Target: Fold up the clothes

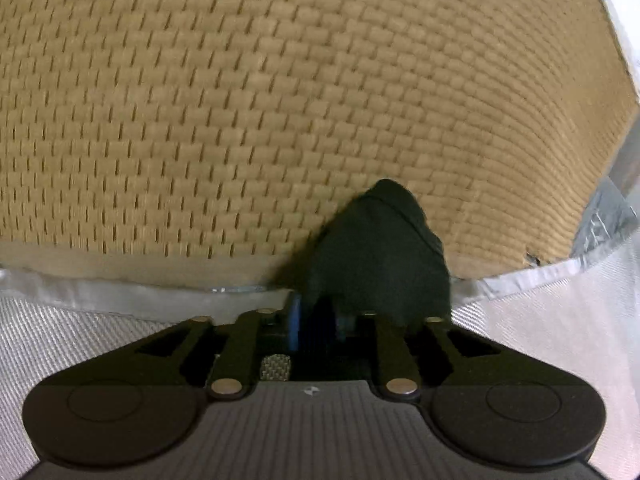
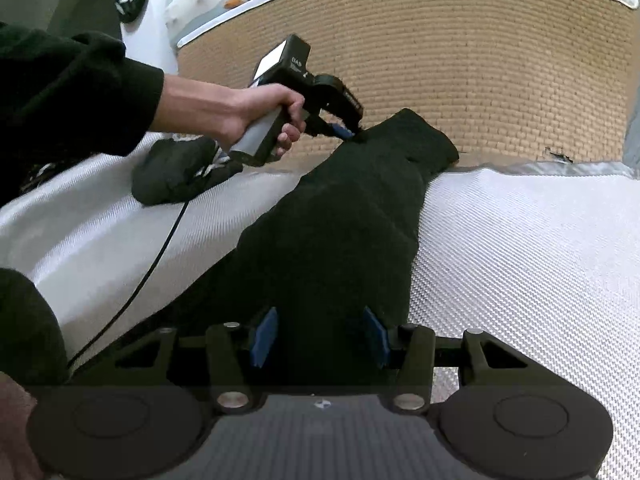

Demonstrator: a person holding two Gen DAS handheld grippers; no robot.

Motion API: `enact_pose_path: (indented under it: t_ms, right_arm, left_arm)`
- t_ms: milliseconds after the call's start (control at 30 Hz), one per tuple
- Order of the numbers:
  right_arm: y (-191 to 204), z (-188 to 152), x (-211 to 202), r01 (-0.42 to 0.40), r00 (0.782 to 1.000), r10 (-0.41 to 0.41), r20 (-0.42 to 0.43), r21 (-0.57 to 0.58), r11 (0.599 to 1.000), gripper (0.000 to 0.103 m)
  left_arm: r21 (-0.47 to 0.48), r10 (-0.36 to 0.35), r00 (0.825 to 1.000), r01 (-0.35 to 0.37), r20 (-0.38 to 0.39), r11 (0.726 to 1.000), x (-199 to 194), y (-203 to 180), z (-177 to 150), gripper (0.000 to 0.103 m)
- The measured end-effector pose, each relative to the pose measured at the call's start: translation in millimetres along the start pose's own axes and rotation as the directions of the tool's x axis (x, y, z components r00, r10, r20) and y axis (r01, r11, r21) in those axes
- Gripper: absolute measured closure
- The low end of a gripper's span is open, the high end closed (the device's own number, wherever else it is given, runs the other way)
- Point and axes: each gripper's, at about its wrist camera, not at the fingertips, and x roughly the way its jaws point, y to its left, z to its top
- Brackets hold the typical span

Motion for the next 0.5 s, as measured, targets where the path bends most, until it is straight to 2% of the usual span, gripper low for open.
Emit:
enact_pose_path:
  t_ms: [67, 167, 267, 333, 433, 500]
  right_arm:
    - [-1, -1, 2, 0.002, 1.0, -0.002, -0.006, -0.013, 1.0, 0.051]
    - [-5, 0, 2, 0.006, 1.0, -0.006, -0.003, -0.029, 1.0, 0.051]
    - [-2, 4, -4, 0.07, 0.997, -0.071, 0.0, -0.092, 0.993, 0.051]
    - [3, 7, -8, 0.073, 0.997, -0.072, 0.011, -0.128, 0.989, 0.051]
    - [2, 10, -9, 0.055, 0.998, -0.054, 0.014, -0.118, 0.992, 0.051]
    - [4, 10, -9, 0.075, 0.997, -0.074, 0.015, -0.128, 0.989, 0.051]
  left_arm:
    - [0.033, -0.024, 1.0, 0.025, -0.006, 0.999, -7, -1, -9, 0.064]
    - [0.065, -0.037, 0.999, 0.039, -0.034, 0.997, -19, 1, -22, 0.064]
    - [0.09, -0.056, 0.997, 0.061, -0.058, 0.994, -36, 6, -35, 0.06]
    - [0.109, -0.066, 0.995, 0.073, -0.072, 0.991, -49, 9, -45, 0.059]
    - [0.112, -0.074, 0.992, 0.086, -0.104, 0.99, -62, 14, -63, 0.059]
    - [0.109, -0.088, 0.988, 0.102, -0.13, 0.989, -67, 17, -75, 0.059]
